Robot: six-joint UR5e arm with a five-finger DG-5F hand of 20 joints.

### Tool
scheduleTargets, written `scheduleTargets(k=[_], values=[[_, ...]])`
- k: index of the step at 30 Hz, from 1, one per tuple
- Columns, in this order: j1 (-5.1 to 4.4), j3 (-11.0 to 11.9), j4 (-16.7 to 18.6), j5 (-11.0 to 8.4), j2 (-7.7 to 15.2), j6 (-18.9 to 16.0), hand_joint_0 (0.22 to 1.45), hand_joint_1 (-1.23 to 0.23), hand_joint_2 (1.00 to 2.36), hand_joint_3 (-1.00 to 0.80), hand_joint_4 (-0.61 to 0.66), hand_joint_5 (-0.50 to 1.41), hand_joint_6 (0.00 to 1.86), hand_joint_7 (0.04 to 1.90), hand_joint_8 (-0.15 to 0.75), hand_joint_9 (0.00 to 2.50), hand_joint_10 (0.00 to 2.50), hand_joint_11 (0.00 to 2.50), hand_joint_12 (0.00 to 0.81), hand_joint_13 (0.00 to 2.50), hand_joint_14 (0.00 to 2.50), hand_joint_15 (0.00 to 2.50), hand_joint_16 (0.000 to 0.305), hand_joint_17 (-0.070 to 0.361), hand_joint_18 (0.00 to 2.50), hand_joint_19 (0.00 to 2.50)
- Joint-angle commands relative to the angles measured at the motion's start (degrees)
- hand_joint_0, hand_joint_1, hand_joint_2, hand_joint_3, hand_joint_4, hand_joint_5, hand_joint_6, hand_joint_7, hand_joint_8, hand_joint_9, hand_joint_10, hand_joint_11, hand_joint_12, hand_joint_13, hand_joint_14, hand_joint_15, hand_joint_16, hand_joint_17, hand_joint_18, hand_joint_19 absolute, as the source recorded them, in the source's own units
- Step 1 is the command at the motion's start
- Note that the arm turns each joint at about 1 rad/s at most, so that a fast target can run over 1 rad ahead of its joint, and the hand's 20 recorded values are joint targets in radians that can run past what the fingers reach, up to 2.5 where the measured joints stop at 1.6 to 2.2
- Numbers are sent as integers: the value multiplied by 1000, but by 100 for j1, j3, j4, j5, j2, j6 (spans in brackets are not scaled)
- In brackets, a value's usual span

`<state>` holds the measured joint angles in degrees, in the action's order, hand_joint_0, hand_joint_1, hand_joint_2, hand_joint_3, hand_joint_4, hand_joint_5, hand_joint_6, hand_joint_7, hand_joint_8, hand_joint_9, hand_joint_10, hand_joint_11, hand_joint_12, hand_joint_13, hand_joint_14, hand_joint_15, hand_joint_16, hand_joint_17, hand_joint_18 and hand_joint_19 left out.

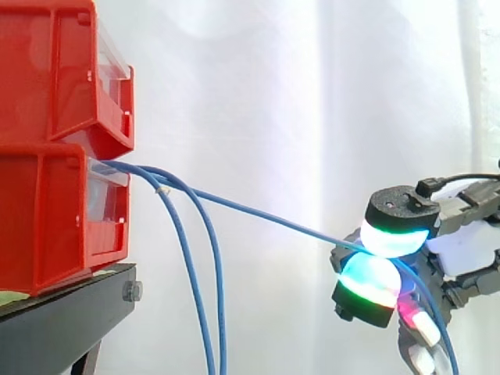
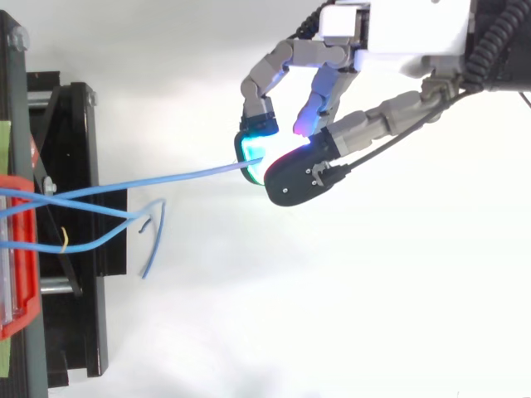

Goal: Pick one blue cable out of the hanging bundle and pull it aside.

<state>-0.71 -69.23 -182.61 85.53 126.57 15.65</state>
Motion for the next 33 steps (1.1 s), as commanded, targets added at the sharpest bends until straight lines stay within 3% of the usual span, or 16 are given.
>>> scheduleTargets(k=[1,11,13,17,20,33], values=[[-26,-178,279,-19,-1,-89,591,-797,1012,-64,-137,-25,888,1132,293,1143,15,390,313,975,17,419,51,114,915,427],[-96,-644,1026,-98,-1,-247,592,-797,1011,-64,-136,-25,888,1130,294,1141,15,378,316,970,16,419,51,114,913,426],[-131,-908,1448,-107,-1,-352,593,-797,1011,-67,-133,-25,889,1127,293,1141,13,380,316,970,16,415,51,114,911,427],[-167,-1172,1800,-177,-1,-467,593,-797,1011,-64,-133,-25,888,1129,293,1139,13,383,318,968,16,418,51,114,911,426],[-184,-1259,1949,-230,-1,-475,593,-797,1011,-67,-133,-25,889,1129,292,1136,13,386,316,964,17,411,51,114,910,428],[-237,-1277,2019,-326,34,-493,593,-795,1011,-63,-134,-25,889,1127,294,1130,13,383,316,962,16,422,51,114,906,430]])
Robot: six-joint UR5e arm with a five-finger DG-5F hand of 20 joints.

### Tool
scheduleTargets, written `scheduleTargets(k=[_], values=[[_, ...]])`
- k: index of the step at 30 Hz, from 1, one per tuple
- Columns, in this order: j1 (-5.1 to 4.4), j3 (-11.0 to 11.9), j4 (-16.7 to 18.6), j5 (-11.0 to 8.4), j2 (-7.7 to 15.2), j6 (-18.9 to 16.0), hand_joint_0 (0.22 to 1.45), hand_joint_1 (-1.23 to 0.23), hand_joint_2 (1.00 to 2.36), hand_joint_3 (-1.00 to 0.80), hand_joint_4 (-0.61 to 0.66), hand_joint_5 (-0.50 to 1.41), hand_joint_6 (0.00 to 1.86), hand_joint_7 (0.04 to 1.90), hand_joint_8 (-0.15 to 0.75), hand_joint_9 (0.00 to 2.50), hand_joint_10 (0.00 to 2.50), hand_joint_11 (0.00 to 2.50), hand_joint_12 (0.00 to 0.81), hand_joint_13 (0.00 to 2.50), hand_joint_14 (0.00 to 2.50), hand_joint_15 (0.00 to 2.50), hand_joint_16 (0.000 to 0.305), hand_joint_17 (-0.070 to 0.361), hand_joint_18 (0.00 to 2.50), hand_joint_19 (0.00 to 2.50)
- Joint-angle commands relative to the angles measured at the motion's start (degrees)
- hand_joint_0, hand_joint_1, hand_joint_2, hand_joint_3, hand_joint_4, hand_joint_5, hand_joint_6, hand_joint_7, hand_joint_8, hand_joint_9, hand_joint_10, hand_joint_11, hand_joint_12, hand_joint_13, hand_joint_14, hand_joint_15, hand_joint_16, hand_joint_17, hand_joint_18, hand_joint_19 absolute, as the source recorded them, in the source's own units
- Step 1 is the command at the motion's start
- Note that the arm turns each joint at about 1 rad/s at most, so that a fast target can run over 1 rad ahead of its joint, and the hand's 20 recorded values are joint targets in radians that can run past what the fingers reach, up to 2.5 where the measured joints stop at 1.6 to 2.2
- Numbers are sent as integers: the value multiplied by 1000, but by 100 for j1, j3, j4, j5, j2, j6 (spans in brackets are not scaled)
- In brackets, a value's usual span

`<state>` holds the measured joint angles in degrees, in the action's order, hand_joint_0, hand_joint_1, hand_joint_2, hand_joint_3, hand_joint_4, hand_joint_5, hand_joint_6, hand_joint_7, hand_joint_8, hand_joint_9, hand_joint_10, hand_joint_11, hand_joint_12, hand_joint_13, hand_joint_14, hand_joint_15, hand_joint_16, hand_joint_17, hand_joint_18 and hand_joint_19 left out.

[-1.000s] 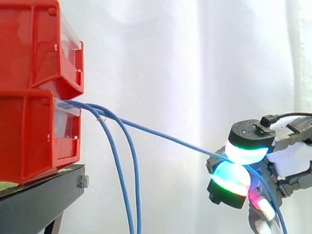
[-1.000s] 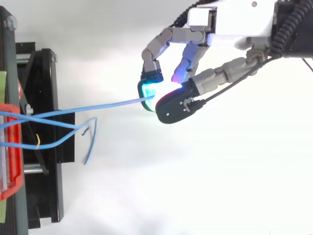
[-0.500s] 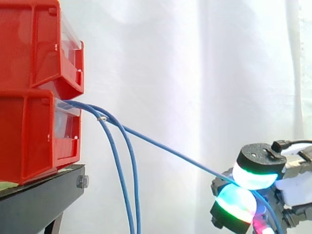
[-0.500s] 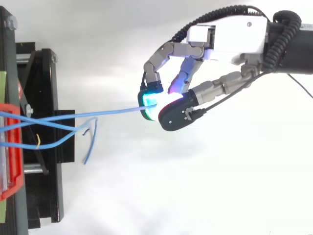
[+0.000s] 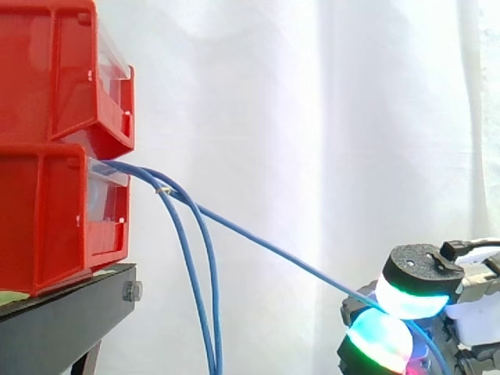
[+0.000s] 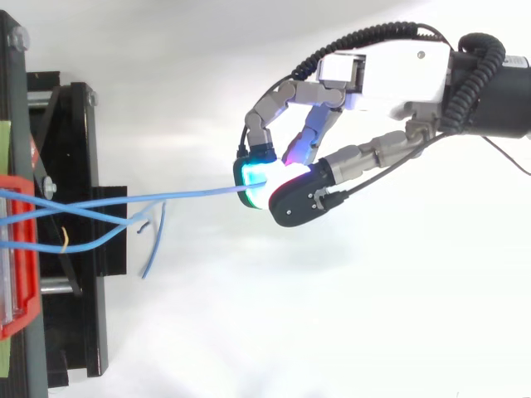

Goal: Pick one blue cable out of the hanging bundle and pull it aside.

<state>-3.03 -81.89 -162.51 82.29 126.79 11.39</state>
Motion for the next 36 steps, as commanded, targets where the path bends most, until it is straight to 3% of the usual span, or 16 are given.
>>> scheduleTargets(k=[1,11,36], values=[[-13,-11,8,-3,30,-93,594,-795,1012,-66,-132,-25,889,1133,295,1131,13,394,316,960,16,420,51,114,906,425],[-30,-20,79,-3,171,-559,594,-794,1011,-67,-132,-25,889,1133,295,1131,13,393,317,961,16,421,51,114,906,422],[-57,-20,88,6,162,-330,593,-790,1011,-66,-129,-26,890,1125,293,1130,13,387,316,960,17,426,50,113,907,425]])
